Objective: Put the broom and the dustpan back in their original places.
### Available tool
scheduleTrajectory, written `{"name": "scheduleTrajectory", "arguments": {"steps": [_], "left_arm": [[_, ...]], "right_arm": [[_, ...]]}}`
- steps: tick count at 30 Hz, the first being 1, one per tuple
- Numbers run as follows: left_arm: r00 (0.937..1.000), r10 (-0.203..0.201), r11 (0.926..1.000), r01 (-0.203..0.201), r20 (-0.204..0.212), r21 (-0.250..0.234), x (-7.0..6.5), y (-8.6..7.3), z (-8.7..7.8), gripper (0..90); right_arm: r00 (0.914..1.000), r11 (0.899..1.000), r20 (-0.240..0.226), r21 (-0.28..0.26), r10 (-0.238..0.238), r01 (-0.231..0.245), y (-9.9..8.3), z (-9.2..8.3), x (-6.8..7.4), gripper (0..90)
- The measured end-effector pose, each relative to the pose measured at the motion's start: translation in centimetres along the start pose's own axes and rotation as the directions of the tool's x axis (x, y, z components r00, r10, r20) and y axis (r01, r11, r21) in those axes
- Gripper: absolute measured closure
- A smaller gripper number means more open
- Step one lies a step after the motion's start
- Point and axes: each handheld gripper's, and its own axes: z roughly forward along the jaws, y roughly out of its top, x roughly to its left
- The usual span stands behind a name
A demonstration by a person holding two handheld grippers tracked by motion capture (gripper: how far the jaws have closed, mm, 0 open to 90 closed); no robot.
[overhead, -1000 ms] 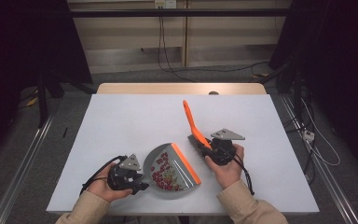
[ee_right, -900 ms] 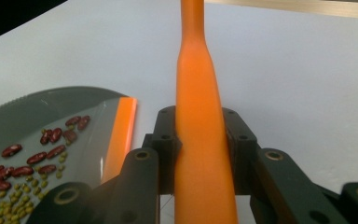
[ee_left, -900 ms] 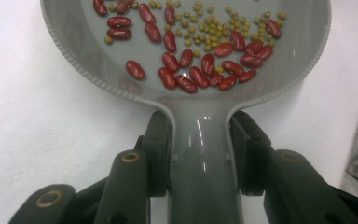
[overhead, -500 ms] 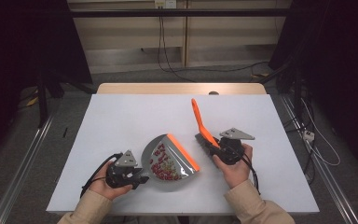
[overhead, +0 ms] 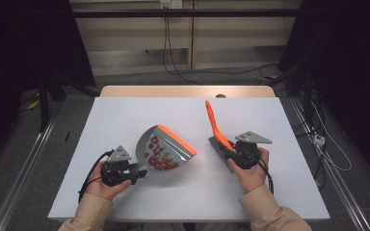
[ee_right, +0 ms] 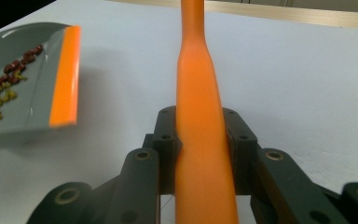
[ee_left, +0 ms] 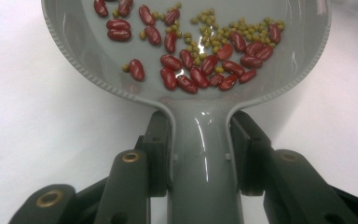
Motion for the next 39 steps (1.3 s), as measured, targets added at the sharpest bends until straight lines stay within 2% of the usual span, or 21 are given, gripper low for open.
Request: {"name": "scheduleTrajectory", "arguments": {"steps": [6, 11, 15, 21, 29, 39], "left_arm": [[0.9969, -0.052, 0.9987, 0.052, -0.060, -0.002, 1.2, -0.2, 0.0, 63.3], [0.9895, -0.093, 0.9956, 0.092, -0.110, -0.017, 1.9, -0.3, 0.1, 63.3], [0.9834, -0.121, 0.9926, 0.119, -0.135, -0.024, 2.5, -0.4, 0.1, 63.4], [0.9731, -0.165, 0.9863, 0.163, -0.161, -0.027, 3.2, -0.7, 0.3, 63.3], [0.9646, -0.188, 0.9821, 0.187, -0.185, -0.022, 4.0, -0.8, 0.3, 63.3], [0.9501, -0.225, 0.9740, 0.226, -0.216, -0.021, 4.7, -1.0, 0.4, 63.3]], "right_arm": [[0.9998, 1.000, 0.016, -0.003, 0.012, -0.012, -0.2, -0.6, -0.8, 71.1], [0.9996, 1.000, 0.023, -0.008, 0.016, -0.016, -0.2, -1.0, -1.4, 71.1], [0.9987, 1.000, 0.045, -0.012, 0.023, -0.023, -0.3, -1.4, -2.1, 71.1], [0.9970, 0.999, 0.067, -0.011, 0.039, -0.038, -0.6, -1.9, -3.3, 71.1], [0.9948, 0.999, 0.093, -0.012, 0.043, -0.042, -0.6, -2.4, -4.3, 71.1], [0.9875, 0.998, 0.143, -0.018, 0.067, -0.065, -0.8, -3.1, -6.2, 71.1]]}}
